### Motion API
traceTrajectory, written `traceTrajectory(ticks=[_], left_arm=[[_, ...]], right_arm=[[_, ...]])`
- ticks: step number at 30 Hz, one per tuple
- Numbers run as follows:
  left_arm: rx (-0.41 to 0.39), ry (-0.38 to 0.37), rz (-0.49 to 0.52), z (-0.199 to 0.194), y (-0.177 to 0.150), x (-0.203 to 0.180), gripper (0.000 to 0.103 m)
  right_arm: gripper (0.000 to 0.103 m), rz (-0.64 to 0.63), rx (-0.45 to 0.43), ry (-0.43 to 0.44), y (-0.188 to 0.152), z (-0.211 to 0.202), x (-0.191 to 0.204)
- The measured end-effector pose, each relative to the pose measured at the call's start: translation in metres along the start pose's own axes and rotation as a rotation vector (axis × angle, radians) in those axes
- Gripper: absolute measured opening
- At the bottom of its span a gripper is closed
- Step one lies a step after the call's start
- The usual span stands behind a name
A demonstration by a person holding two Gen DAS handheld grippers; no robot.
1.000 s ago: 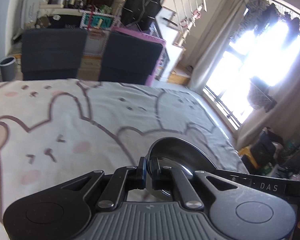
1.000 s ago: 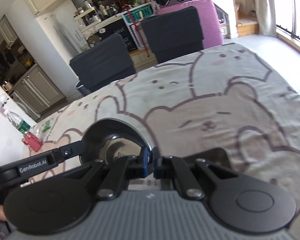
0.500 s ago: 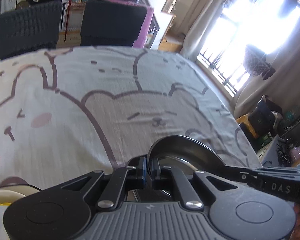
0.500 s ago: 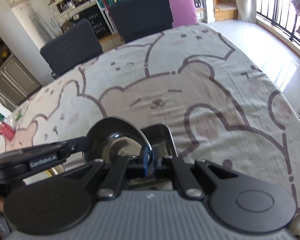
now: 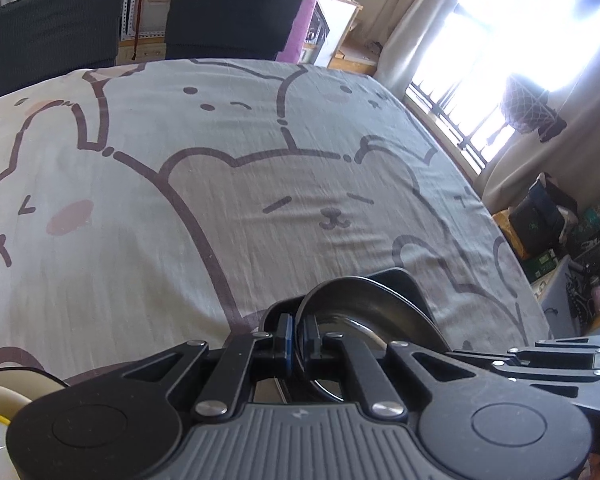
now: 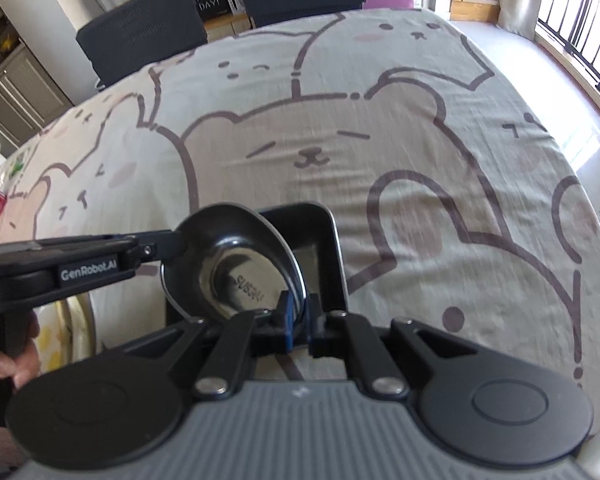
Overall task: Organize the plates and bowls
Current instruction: 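Lift the oval bowl with both tools and carry it over a steel tin, then lower the oval bowl into the steel tin and open both tools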
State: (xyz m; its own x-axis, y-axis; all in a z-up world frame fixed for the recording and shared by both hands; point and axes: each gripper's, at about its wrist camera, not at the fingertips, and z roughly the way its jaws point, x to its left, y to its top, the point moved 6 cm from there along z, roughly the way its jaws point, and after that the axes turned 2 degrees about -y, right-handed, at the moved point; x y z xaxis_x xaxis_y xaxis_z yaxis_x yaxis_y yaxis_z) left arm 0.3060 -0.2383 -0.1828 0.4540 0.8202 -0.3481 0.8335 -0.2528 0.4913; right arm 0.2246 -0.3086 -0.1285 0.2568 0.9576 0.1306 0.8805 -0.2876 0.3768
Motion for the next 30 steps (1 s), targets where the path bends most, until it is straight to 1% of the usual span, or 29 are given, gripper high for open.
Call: traceTrajectory(ticks=[4, 9, 11, 16, 18, 20, 22, 24, 27, 28, 30], left_arm=[[0.007, 0.006, 0.005, 0.005, 0.000, 0.000, 0.005], [0.000, 0.007, -0.004, 0.008, 0.002, 0.001, 0.005], [-0.003, 0.006, -0.005, 0.009, 0.003, 0.000, 0.005], [-0.001, 0.001, -0.012, 0.011, 0.002, 0.000, 0.005], [0.005, 0.000, -0.018, 0.013, 0.001, 0.000, 0.006], [0.008, 0.001, -0.021, 0.013, 0.000, 0.001, 0.011], [-0.005, -0.001, -0.017, 0.009, 0.003, 0.002, 0.015], [-0.029, -0.005, -0.005, 0.002, 0.006, 0.001, 0.023], [-0.060, -0.025, -0.011, -0.010, 0.011, 0.002, 0.033], [-0.070, -0.026, -0.008, -0.014, 0.012, 0.003, 0.035], [-0.083, -0.026, -0.002, -0.021, 0.013, 0.005, 0.037]], right_arm=[[0.008, -0.009, 0.016, -0.011, -0.001, 0.007, -0.003], [0.010, -0.005, 0.033, 0.003, -0.002, 0.011, -0.003], [0.013, -0.002, 0.039, 0.009, -0.002, 0.012, -0.003], [0.016, -0.011, 0.049, -0.006, -0.004, 0.017, -0.003], [0.021, -0.021, 0.051, -0.009, -0.005, 0.019, -0.001], [0.030, -0.023, 0.050, -0.004, -0.005, 0.019, 0.001], [0.036, -0.015, 0.048, 0.006, -0.005, 0.018, 0.001], [0.036, 0.000, 0.032, 0.019, -0.002, 0.014, 0.000], [0.036, 0.058, -0.014, 0.069, 0.004, 0.004, -0.004], [0.036, 0.072, -0.029, 0.078, 0.006, 0.000, -0.005], [0.040, 0.076, -0.067, 0.075, 0.010, -0.004, -0.007]])
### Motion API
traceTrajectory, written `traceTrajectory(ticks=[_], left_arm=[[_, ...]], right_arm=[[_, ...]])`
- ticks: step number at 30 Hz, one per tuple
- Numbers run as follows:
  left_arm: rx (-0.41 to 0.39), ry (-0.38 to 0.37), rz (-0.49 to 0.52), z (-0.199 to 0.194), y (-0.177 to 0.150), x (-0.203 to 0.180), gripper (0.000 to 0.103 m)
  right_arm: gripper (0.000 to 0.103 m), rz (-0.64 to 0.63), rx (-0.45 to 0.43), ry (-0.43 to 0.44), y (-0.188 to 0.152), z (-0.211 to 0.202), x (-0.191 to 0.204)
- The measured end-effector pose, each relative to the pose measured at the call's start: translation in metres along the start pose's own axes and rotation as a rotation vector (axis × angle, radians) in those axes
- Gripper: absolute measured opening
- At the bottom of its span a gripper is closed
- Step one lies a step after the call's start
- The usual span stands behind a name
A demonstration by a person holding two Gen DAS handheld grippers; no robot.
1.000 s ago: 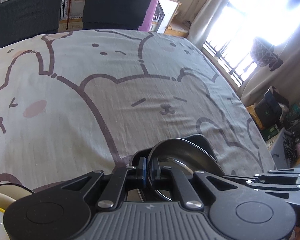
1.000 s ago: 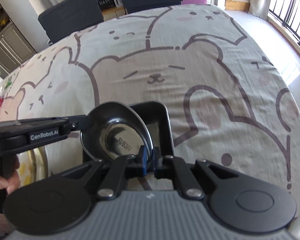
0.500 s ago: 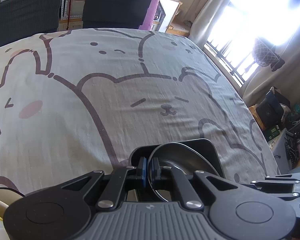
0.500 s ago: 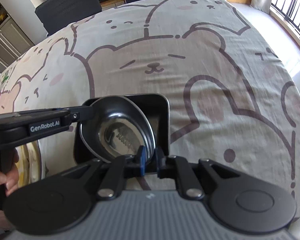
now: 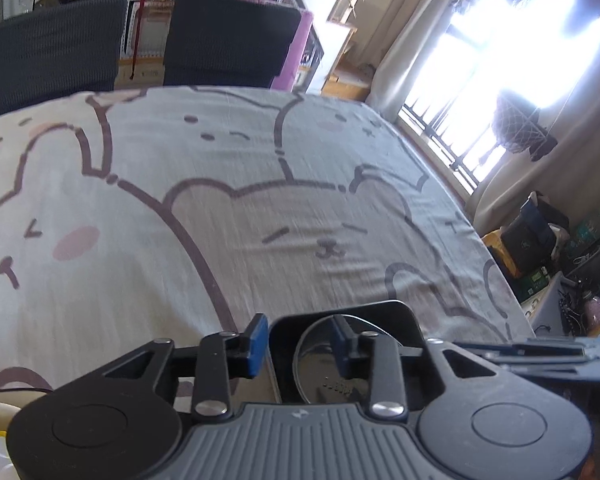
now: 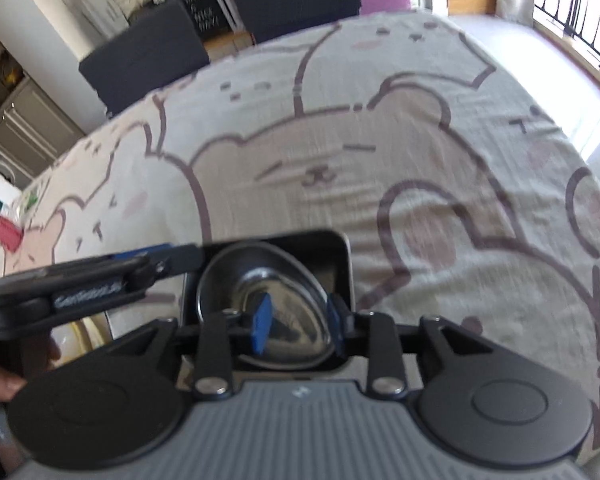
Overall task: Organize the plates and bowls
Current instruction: 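Lower the oval bowl into the steel tin and open both tools, then close both tools on the rim of the tin holding the bowl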
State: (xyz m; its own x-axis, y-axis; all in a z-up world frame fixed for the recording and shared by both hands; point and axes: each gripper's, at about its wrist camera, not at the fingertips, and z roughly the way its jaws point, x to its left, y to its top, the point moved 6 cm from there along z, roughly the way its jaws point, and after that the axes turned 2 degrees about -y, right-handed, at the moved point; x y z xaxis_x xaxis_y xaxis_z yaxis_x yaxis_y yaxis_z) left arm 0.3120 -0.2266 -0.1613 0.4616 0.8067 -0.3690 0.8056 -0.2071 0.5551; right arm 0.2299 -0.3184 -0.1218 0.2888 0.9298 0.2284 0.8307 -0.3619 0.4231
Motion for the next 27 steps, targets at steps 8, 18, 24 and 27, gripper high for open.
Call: traceTrajectory(ticks=[8, 18, 24, 27], left_arm=[[0.039, 0.000, 0.061, -0.011, -0.010, 0.005, 0.037], [0.117, -0.003, 0.155, -0.007, -0.031, 0.005, 0.036], [0.146, -0.014, 0.143, -0.002, -0.033, 0.007, 0.035], [0.159, -0.010, 0.154, 0.001, -0.035, 0.006, 0.035]], right_arm=[[0.055, -0.012, -0.085, -0.097, 0.011, 0.001, -0.018], [0.044, -0.097, -0.013, -0.118, 0.006, 0.023, -0.023], [0.027, -0.132, 0.054, -0.132, -0.003, 0.037, -0.023], [0.022, -0.149, 0.069, -0.126, -0.006, 0.042, -0.021]])
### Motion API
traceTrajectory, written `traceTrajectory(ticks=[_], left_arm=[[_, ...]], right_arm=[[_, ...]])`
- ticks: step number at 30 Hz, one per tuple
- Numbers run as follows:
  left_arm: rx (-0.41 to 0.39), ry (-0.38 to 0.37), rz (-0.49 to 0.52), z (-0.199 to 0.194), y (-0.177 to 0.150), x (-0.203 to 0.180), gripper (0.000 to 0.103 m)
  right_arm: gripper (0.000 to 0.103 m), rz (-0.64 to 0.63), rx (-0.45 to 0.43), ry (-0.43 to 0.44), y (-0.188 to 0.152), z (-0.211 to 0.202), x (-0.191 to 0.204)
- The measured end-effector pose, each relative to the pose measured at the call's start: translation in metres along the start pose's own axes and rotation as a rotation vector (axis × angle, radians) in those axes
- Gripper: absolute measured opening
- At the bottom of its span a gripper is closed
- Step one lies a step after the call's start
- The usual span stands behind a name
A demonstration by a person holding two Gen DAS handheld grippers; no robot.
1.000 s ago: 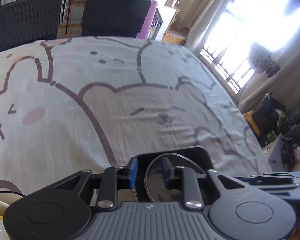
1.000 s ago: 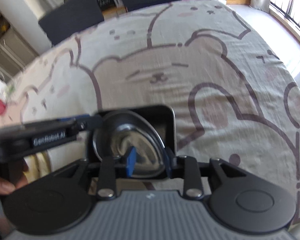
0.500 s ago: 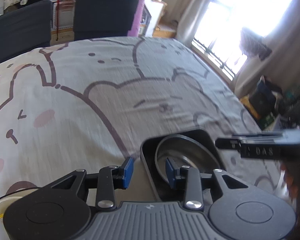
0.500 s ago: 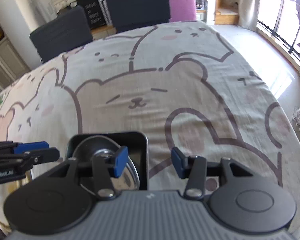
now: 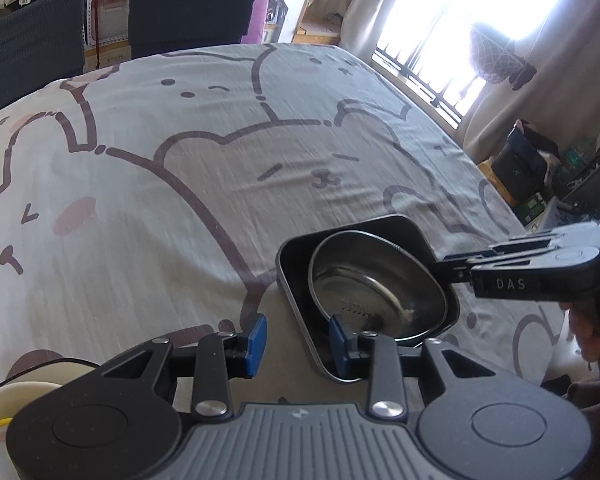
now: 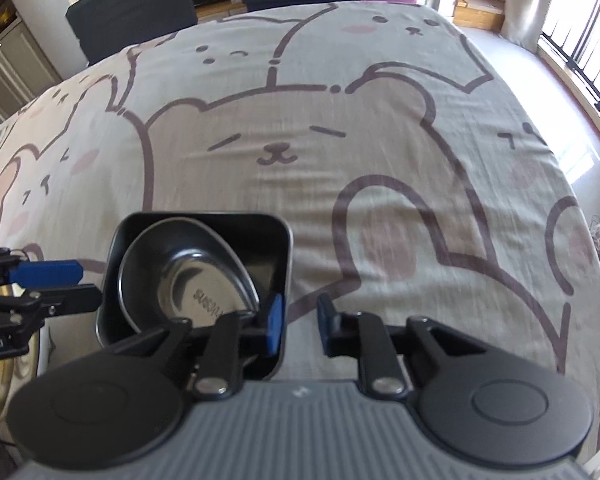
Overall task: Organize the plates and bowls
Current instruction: 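Close both tools on the rim of the tin holding the bowl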
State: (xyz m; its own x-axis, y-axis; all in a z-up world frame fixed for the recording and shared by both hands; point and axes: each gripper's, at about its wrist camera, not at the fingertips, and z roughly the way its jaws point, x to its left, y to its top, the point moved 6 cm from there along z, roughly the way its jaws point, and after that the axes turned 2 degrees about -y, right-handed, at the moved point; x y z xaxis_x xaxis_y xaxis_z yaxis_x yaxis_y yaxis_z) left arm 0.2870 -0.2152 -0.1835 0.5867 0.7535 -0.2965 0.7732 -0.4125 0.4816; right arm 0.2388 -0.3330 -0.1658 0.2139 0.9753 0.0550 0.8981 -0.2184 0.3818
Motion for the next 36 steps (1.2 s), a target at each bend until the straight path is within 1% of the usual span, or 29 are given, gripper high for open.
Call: traceTrajectory(ticks=[5, 7, 8, 12, 19, 23, 29, 31, 36], left_arm=[[0.030, -0.005, 0.018, 0.008, -0.003, -0.001, 0.034], [0.039, -0.001, 0.019, 0.012, -0.004, -0.001, 0.032], [0.041, 0.001, 0.018, 0.013, -0.004, -0.001, 0.028], [0.031, 0.006, 0.004, 0.017, -0.001, 0.000, 0.024], [0.018, 0.005, -0.060, 0.025, 0.004, 0.006, 0.023], [0.023, -0.022, -0.105, 0.027, 0.004, 0.009, 0.016], [0.034, -0.030, -0.097, 0.028, 0.005, 0.006, 0.011], [0.034, -0.027, -0.094, 0.028, 0.004, 0.005, 0.011], [0.023, -0.043, -0.130, 0.024, 0.006, 0.009, 0.008]], right_arm=[[0.016, 0.006, 0.006, 0.011, 0.002, 0.003, 0.001], [0.014, 0.004, 0.008, 0.012, 0.002, 0.004, 0.001], [0.013, 0.004, 0.008, 0.014, 0.003, 0.004, 0.002], [0.010, 0.002, 0.004, 0.024, 0.004, 0.005, 0.002], [0.009, 0.008, 0.001, 0.063, 0.005, 0.007, -0.002], [0.009, 0.009, 0.002, 0.096, 0.004, 0.009, -0.005], [0.009, -0.026, 0.012, 0.106, 0.002, 0.011, -0.003], [0.006, -0.024, 0.013, 0.110, 0.002, 0.011, -0.002], [0.005, -0.005, 0.020, 0.124, 0.003, 0.007, -0.004]])
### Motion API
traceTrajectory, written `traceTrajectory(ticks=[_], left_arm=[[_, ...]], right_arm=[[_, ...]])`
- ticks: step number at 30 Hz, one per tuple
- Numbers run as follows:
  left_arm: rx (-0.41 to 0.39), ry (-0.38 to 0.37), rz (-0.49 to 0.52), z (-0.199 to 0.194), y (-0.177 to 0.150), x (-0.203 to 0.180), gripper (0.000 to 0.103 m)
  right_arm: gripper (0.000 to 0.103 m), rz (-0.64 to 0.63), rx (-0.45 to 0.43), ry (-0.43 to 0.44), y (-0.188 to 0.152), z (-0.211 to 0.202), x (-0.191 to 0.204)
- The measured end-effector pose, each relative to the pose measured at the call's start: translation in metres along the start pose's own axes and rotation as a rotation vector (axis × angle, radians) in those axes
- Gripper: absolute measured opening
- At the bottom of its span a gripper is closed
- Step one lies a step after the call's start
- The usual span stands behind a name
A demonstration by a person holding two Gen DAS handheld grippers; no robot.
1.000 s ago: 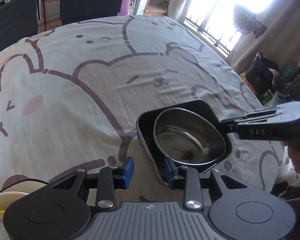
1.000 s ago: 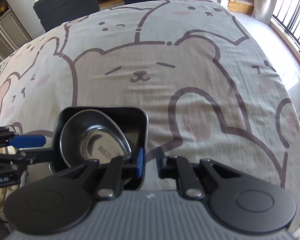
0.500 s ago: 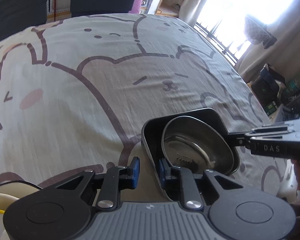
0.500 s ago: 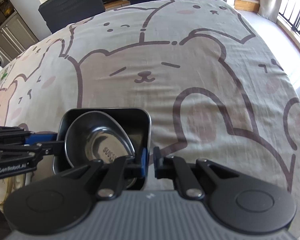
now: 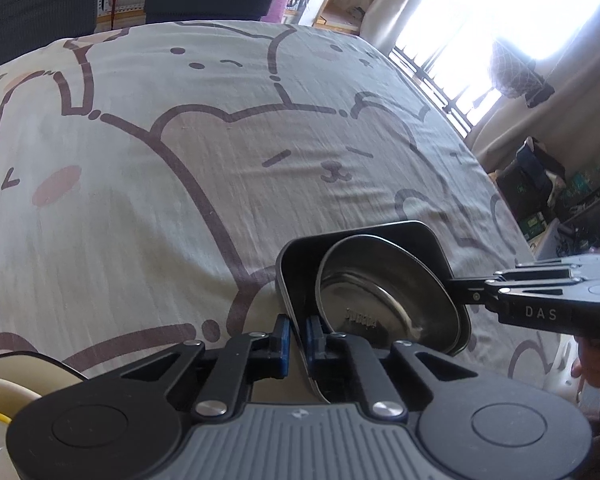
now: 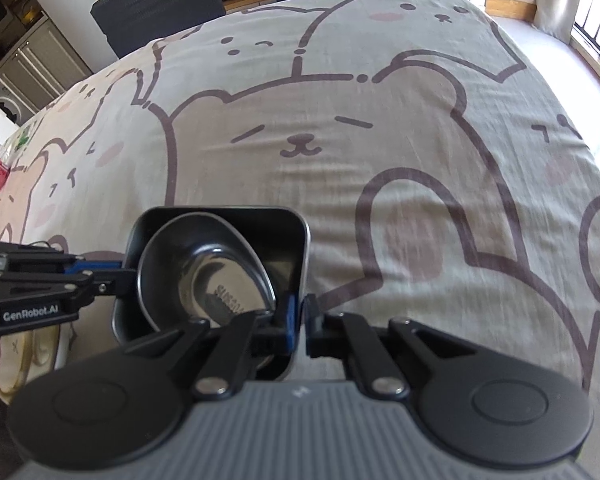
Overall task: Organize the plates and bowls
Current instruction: 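Close both tools on the rim of the tin holding the bowl, then lift the tin with the bowl using both tools and carry it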
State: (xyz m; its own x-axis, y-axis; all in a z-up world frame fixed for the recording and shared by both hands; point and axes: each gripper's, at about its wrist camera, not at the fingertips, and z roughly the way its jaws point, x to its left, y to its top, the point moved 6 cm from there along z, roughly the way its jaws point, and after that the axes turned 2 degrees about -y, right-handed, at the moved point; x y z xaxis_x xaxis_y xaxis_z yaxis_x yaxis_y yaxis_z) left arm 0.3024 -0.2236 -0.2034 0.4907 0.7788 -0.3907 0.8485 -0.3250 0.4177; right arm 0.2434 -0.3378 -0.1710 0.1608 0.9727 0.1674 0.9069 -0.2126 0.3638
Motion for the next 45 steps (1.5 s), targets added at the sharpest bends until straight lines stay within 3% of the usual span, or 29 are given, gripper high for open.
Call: traceTrajectory(ticks=[4, 16, 24, 36, 45], left_arm=[[-0.049, -0.031, -0.026, -0.014, 0.007, -0.002, 0.007], [-0.269, -0.144, -0.141, -0.098, 0.022, -0.002, 0.007], [-0.409, -0.161, -0.170, -0.167, 0.012, 0.015, 0.007], [-0.617, -0.122, -0.245, -0.267, -0.037, 0.062, 0.007], [-0.667, -0.077, -0.293, -0.301, -0.077, 0.091, 0.007]], right_arm=[[0.005, 0.020, -0.042, 0.012, 0.002, -0.014, -0.001], [0.006, 0.104, -0.287, 0.141, 0.012, -0.091, 0.008], [0.006, 0.105, -0.409, 0.264, 0.016, -0.128, 0.036], [0.006, 0.012, -0.468, 0.435, 0.012, -0.151, 0.117], [0.007, -0.051, -0.453, 0.490, 0.012, -0.143, 0.157]])
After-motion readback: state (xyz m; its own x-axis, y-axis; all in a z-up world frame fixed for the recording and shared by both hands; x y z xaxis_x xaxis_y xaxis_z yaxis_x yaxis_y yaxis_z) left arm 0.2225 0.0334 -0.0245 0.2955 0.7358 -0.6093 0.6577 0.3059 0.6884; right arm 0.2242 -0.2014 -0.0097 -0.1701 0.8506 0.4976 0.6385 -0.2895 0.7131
